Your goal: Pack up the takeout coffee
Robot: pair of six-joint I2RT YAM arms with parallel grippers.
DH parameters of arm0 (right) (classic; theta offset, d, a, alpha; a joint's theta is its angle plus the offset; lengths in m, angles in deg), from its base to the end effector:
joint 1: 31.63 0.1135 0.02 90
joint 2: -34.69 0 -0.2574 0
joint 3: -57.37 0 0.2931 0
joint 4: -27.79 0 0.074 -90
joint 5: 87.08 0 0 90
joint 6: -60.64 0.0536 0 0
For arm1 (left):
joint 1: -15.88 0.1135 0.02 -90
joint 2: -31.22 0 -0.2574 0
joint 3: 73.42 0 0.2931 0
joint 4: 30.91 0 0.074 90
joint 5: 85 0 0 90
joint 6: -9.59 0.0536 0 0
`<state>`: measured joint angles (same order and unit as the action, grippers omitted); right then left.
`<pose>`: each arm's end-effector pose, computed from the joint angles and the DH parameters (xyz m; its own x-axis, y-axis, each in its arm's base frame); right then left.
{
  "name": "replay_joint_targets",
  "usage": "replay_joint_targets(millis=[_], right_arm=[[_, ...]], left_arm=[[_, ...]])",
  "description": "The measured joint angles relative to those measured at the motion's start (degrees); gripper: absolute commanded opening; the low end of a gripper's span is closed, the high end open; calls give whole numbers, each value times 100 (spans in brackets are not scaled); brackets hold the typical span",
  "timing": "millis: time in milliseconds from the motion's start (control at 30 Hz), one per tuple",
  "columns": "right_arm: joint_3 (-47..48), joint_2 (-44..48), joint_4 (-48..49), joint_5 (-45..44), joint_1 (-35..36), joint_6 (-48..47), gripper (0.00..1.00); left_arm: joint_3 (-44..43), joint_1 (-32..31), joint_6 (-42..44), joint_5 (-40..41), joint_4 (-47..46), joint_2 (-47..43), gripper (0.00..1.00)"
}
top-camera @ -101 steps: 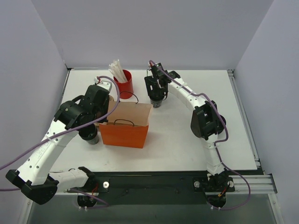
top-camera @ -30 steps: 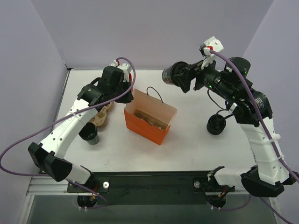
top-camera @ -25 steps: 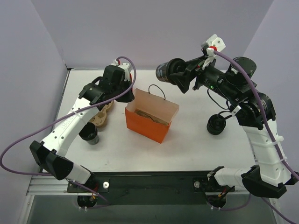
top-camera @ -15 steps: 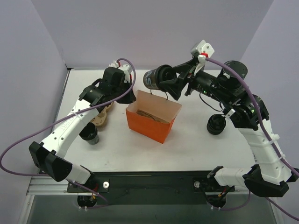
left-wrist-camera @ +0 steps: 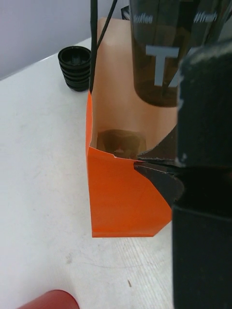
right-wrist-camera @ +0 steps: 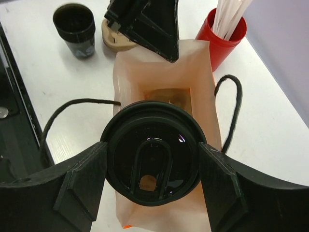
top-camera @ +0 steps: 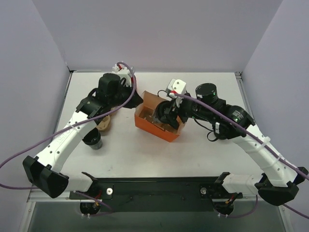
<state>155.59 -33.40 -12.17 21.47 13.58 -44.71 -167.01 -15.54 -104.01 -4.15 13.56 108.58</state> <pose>0.1996 0.2252 0.4781 0.1206 -0.2348 -0.9645 -0.8936 0.3975 -0.2085 0.3001 -0.1933 0.3865 -0.6239 -0.0820 -0.7772 0.4195 0.8039 -0.4216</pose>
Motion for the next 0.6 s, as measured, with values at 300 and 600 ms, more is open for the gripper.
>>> replay_joint_targets(millis=[300, 600], right_arm=[[-1464, 197, 706, -828, 516, -874, 43], [-2594, 372, 1572, -1189, 590, -1576, 43]], left_arm=[[1899, -2, 284, -643, -1762, -1029, 0], [2485, -13, 457, -1029, -2334, -1287, 0]])
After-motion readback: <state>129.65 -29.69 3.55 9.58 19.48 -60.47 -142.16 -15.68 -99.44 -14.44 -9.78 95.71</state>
